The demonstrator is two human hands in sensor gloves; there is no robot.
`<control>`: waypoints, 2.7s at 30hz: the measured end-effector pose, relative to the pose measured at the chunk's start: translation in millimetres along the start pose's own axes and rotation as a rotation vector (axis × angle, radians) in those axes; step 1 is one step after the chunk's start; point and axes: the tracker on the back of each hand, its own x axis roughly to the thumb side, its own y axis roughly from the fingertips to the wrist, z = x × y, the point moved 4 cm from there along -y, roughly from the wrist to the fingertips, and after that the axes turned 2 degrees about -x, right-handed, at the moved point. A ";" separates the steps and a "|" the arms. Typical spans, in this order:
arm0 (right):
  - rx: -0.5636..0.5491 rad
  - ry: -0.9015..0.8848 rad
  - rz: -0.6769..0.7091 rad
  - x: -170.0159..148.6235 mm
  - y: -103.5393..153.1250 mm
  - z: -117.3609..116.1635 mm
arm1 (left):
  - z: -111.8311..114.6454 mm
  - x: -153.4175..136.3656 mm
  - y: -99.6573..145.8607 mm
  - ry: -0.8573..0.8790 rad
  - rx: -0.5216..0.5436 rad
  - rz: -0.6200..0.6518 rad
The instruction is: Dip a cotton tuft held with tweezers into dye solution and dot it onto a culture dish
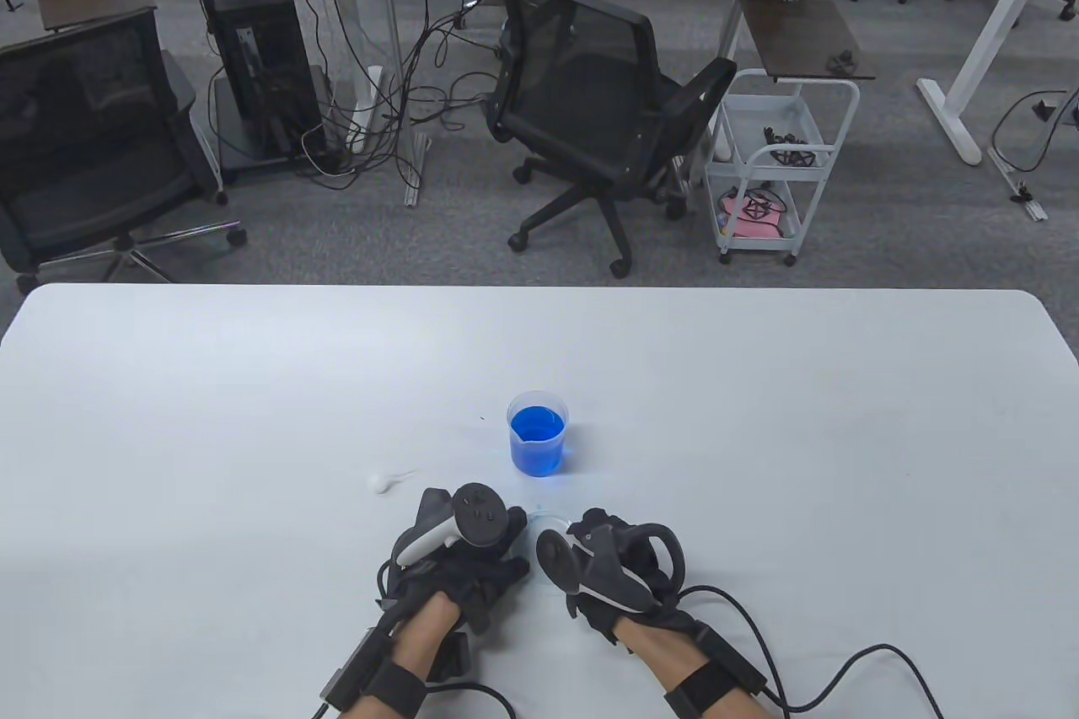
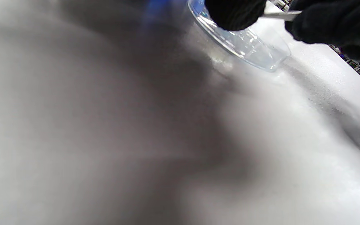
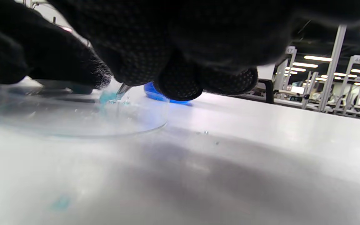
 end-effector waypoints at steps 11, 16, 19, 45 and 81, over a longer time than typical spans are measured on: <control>0.026 0.027 -0.008 -3.3 -2.5 -9.0 | 0.3 0.1 0.2 0.002 -0.001 0.000; -0.011 0.001 -0.042 -13.7 -4.0 2.2 | 0.1 -0.1 0.4 0.006 -0.003 0.000; -0.016 0.001 -0.048 -17.6 -2.8 4.9 | -0.1 0.1 0.5 0.003 -0.003 -0.004; 0.034 0.036 0.000 -9.9 10.8 -3.8 | -1.5 -1.9 0.5 0.004 -0.003 -0.007; -0.053 -0.049 0.004 -6.4 12.6 21.3 | -2.5 -2.3 0.4 0.007 -0.003 -0.005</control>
